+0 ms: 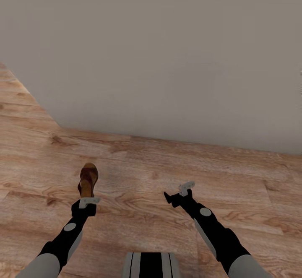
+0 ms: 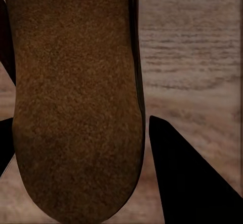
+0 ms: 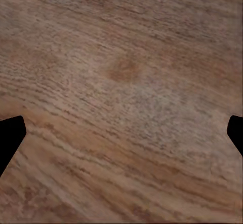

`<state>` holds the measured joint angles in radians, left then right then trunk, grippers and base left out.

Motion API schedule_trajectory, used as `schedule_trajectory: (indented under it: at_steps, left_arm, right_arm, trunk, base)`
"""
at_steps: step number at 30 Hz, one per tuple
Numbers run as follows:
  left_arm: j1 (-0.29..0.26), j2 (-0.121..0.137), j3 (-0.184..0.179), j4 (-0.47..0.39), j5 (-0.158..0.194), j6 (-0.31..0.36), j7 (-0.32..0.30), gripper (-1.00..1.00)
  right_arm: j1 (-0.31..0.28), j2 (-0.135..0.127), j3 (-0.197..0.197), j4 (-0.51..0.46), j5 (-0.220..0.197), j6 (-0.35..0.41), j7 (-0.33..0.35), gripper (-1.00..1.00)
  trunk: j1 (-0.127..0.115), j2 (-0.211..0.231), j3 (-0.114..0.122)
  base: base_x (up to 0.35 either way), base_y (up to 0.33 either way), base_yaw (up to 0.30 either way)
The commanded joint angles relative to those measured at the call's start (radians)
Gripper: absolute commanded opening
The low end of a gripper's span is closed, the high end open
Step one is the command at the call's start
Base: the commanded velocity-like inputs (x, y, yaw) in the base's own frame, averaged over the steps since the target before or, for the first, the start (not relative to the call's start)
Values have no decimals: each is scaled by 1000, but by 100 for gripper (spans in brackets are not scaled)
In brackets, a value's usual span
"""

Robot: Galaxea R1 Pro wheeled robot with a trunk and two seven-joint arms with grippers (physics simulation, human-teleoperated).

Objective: Pick up the two gym shoes and the two sandals from the corridor floor and place them onto the hallstand (shoe rack) in the corridor, making sure they are on the rack and not on the floor. Arrange them so the two gym shoes are next to each other and the two sandals are next to each other.

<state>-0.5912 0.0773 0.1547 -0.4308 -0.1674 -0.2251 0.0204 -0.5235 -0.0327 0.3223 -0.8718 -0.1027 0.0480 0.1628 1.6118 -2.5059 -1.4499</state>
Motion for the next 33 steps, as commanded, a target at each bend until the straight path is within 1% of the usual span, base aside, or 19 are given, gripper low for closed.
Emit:
schedule_trajectory:
  at_steps: [1, 2, 3, 5, 6, 11, 13, 14, 16, 18, 20, 23, 26, 29, 30, 31, 33]
  left_arm:
    - [2, -1, 5, 1, -14, -4, 3, -100]
    - [4, 0, 5, 1, -14, -5, 4, -100]
    - [7, 0, 5, 1, -13, -5, 4, -100]
    - [20, 1, 5, 1, -12, -6, 5, -100]
    - [37, 2, 5, 0, -10, -8, 5, -100]
    - [45, 3, 7, 1, -11, -10, 9, -100]
    - [47, 3, 19, 2, -12, -9, 11, -100]
    - [48, 3, 26, 2, -12, -8, 12, -100]
    - [52, 3, 29, 2, -13, -8, 13, -100]
    - [73, 3, 39, 1, -12, -9, 15, -100]
    - [96, 2, 55, -6, -11, -12, 15, -100]
    - [109, -1, 68, -10, -11, -14, 14, -100]
    - [116, -2, 74, -10, -10, -17, 12, -100]
    - [118, -3, 80, -12, -9, -16, 10, -100]
    - [118, -4, 81, -10, -9, -16, 10, -100]
    - [119, -7, 82, -4, -9, -17, 13, -100]
    - [119, -8, 83, -1, -9, -19, 14, -100]
  right_arm:
    - [0, -1, 3, 44, -11, -43, -48, 100]
    - [0, -1, 3, 86, -11, -87, -91, 100]
    - [1, -1, 3, 109, -11, -109, -112, 100]
    - [1, 2, 4, 195, -12, -202, -182, 100]
    - [2, 5, 5, 298, -13, -325, -236, 100]
    - [2, 6, 4, 448, -17, -425, -265, 100]
    - [2, 7, 3, 528, -18, -506, -288, 100]
    - [2, 7, 3, 578, -18, -569, -315, 100]
    - [2, 7, 3, 610, -18, -606, -339, 100]
    - [2, 7, 3, 674, -20, -661, -383, 100]
    - [2, 7, 2, 721, -21, -693, -409, 100]
    - [3, 6, 2, 745, -22, -714, -419, 100]
    - [25, 3, 1, 755, -23, -738, -424, 100]
    - [46, 1, -1, 758, -25, -767, -426, 100]
    - [52, 0, -1, 759, -30, -780, -426, 100]
    - [66, -1, -1, 759, -56, -809, -426, 100]
    - [70, 0, -1, 760, -75, -817, -427, 100]
  trunk:
    - [-1, 0, 5]
    - [-1, 0, 11]
    - [-1, 1, 16]
    - [-2, 1, 27]
    - [-3, 1, 32]
    - [-5, 2, 59]
    - [-6, 3, 70]
    - [-6, 3, 76]
    - [-7, 4, 87]
    - [-8, 4, 98]
    - [-9, 5, 108]
    - [-10, 5, 125]
    - [-12, 6, 141]
    - [-23, 27, 155]
    - [-27, 34, 160]
    - [-31, 41, 165]
    - [-39, 55, 174]
  base:
    - [0, 0, 0]
    - [0, 0, 0]
    - [0, 0, 0]
    - [0, 0, 0]
    - [0, 0, 0]
    - [0, 0, 0]
    - [0, 0, 0]
    - [0, 0, 0]
    - [0, 0, 0]
    - [0, 0, 0]
    - [0, 0, 0]
    - [0, 0, 0]
    - [0, 0, 0]
    - [0, 0, 0]
    - [0, 0, -7]
    - [0, 0, -39]
    - [0, 0, -48]
